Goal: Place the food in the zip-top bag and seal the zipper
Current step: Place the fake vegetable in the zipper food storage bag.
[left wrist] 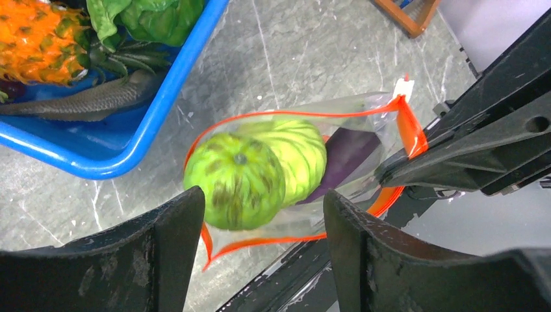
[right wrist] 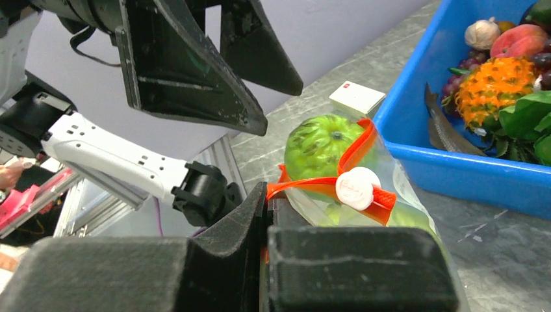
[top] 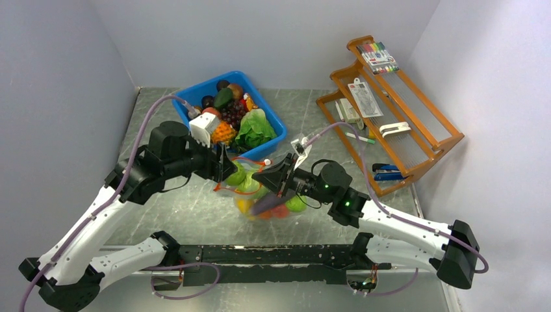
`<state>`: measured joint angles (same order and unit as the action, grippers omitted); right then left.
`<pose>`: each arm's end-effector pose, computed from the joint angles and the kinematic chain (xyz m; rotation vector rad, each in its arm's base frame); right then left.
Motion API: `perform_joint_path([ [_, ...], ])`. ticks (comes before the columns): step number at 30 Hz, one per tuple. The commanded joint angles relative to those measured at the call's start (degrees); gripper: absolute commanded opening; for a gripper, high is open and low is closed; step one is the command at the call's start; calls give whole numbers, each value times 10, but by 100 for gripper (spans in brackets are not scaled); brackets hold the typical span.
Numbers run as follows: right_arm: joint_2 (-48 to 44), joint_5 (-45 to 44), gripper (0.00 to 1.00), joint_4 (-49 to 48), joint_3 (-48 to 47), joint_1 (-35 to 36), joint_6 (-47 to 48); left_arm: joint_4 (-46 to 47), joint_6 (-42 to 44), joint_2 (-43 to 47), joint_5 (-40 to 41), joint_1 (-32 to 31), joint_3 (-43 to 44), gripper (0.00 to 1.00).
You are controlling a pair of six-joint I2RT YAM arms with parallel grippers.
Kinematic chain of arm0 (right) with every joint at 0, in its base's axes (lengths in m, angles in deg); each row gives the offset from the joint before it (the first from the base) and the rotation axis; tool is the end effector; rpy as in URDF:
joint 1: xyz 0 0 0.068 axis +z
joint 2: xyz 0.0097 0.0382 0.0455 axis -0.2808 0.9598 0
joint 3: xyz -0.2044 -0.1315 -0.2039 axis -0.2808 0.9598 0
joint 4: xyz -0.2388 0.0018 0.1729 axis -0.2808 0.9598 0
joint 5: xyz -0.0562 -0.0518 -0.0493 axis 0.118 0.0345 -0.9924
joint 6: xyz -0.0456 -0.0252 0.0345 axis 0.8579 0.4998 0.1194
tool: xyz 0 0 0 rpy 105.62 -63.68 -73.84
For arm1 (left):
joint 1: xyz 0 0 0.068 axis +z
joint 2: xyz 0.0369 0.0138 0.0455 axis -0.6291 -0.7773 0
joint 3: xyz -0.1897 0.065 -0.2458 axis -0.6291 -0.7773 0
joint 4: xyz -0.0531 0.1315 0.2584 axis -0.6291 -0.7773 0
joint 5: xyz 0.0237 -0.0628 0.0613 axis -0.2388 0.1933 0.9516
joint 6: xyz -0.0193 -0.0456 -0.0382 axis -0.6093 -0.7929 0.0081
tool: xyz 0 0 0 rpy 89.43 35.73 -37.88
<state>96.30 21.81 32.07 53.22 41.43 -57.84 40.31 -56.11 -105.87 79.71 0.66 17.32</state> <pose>0.1270 0.2135 0.3461 -0.5017 1.5507 1.3281 0.1483 -0.1264 0.4312 0.4482 2.1425 -0.7551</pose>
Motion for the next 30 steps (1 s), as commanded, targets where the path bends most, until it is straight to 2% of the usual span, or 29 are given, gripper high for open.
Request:
perform_joint_path([
  [1, -15, 34, 0, -27, -17, -3, 18, -5, -1, 8, -16, -2, 35, 67],
  [5, -20, 46, 0, -25, -20, -5, 21, -47, -39, 5, -11, -2, 50, 77],
  [8, -20, 58, 0, -27, -24, -5, 22, -46, -65, 29, 4, 0, 32, 77],
  [10, -20, 65, 0, -30, -24, -5, 17, -47, -83, 42, 3, 3, 30, 68],
  [12, -21, 71, 0, -35, -21, -5, 8, -50, -93, 50, -8, 5, 30, 49],
  [14, -25, 71, 0, -37, -15, -6, -1, -65, -108, 50, -11, 5, 31, 44],
  [17, -34, 60, 0, -37, -6, -5, -8, -83, -139, 56, -8, 5, 22, 49],
  [20, -37, 50, 0, -35, -3, -5, -7, -73, -168, 68, -29, 6, -9, 69],
  [23, -32, 56, 0, -42, -4, -6, -8, -51, -183, 83, -41, 6, -42, 78],
  [26, -27, 65, 0, -56, -3, -5, -11, -12, -196, 94, -36, 5, -76, 80],
  [30, -17, 73, 0, -66, -7, -5, -13, 43, -206, 89, -37, 5, -95, 72],
])
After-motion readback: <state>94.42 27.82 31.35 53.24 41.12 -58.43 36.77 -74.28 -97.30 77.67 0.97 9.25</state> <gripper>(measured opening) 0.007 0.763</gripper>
